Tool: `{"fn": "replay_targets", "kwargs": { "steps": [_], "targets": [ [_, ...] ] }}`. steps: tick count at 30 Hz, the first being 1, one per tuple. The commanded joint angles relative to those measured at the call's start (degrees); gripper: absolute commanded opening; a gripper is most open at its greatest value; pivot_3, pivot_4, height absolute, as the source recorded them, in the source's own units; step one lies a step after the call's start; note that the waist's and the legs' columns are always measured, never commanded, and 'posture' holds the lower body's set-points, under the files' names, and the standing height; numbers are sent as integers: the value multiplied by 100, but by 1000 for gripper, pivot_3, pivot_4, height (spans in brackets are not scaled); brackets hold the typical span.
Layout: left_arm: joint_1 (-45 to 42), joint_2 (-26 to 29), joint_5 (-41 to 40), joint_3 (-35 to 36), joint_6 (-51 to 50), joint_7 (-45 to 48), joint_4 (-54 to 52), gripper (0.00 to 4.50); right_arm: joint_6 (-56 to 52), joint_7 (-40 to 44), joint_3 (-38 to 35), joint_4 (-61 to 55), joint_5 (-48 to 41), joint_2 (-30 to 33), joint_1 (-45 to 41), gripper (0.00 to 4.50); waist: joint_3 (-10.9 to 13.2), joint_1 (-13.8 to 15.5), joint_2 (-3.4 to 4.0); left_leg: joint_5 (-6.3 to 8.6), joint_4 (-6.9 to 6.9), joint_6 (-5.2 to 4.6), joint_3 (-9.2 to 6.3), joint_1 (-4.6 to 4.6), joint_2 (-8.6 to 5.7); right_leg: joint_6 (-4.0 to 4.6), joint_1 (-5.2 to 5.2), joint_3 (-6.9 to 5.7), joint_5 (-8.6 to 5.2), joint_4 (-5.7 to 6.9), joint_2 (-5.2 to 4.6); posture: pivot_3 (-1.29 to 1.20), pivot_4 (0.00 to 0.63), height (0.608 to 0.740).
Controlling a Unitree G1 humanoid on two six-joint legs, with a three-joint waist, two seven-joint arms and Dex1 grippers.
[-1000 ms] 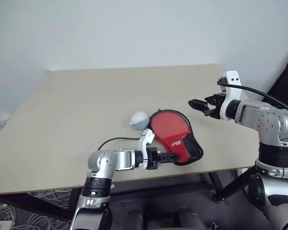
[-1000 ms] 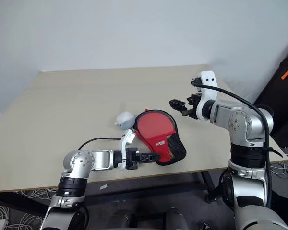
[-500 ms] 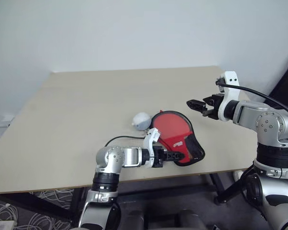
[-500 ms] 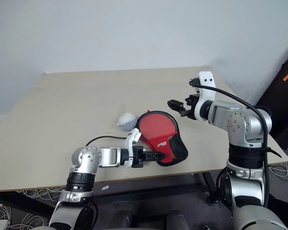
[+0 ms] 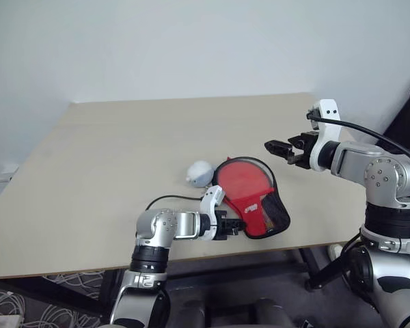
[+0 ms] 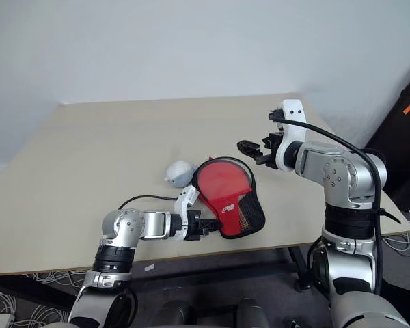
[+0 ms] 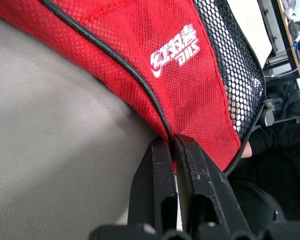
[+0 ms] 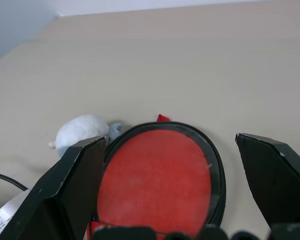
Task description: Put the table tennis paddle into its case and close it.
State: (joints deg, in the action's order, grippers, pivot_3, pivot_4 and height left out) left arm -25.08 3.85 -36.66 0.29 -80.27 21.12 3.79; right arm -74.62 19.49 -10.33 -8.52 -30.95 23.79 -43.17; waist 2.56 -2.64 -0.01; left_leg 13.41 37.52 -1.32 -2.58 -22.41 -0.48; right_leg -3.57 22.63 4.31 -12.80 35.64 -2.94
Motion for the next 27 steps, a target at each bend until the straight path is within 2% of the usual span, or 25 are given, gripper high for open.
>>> {"fn": "replay_targets", "kwargs": {
  "steps": [1, 6, 14, 19, 22, 27],
  "targets": [
    [229, 78, -91, -415, -718, 94, -63, 18, 0, -6, -56, -233, -86, 5, -182, 4500, 0, -2, 0, 0, -3, 0, 0, -4, 1, 0, 6, 0, 0, 0, 0, 0, 0, 740],
    [324, 274, -495, -321, -1223, 146, -684, 18, 2, 131, 94, -182, -86, 96, -206, 4500, -1, -6, -2, -1, -39, -1, 23, -21, 1, -17, 50, 29, 2, 5, 4, 0, 0, 740],
    [708, 1476, -2414, -1052, -1223, -109, -1811, 18, 2, 344, 430, -121, -128, 92, -301, 4500, 3, -13, -5, 3, -69, -2, 49, -24, 0, 0, 84, 70, 5, 10, 10, 0, 0, 740],
    [887, 2058, -3145, -1295, -1223, -380, -2057, 18, 14, 433, 573, -77, -118, 64, -354, 4500, 4, -11, -7, 2, -53, -3, 50, -22, 3, -16, 77, 68, -7, 11, 10, 0, 0, 740],
    [923, 2144, -3379, -1270, -1223, -597, -2034, 18, 14, 467, 632, -50, -113, 42, -371, 4500, 4, -14, -6, 1, -43, -3, 52, -22, 3, -4, 78, 69, -12, 18, 11, 0, 0, 740],
    [934, 1824, -3165, -1059, -1223, -906, -1979, 18, 25, 469, 680, -12, -100, -33, -385, 4500, 4, -11, -7, 1, -39, -4, 53, -23, 1, -3, 75, 69, -12, 17, 11, 0, 0, 740]
  ]
}}
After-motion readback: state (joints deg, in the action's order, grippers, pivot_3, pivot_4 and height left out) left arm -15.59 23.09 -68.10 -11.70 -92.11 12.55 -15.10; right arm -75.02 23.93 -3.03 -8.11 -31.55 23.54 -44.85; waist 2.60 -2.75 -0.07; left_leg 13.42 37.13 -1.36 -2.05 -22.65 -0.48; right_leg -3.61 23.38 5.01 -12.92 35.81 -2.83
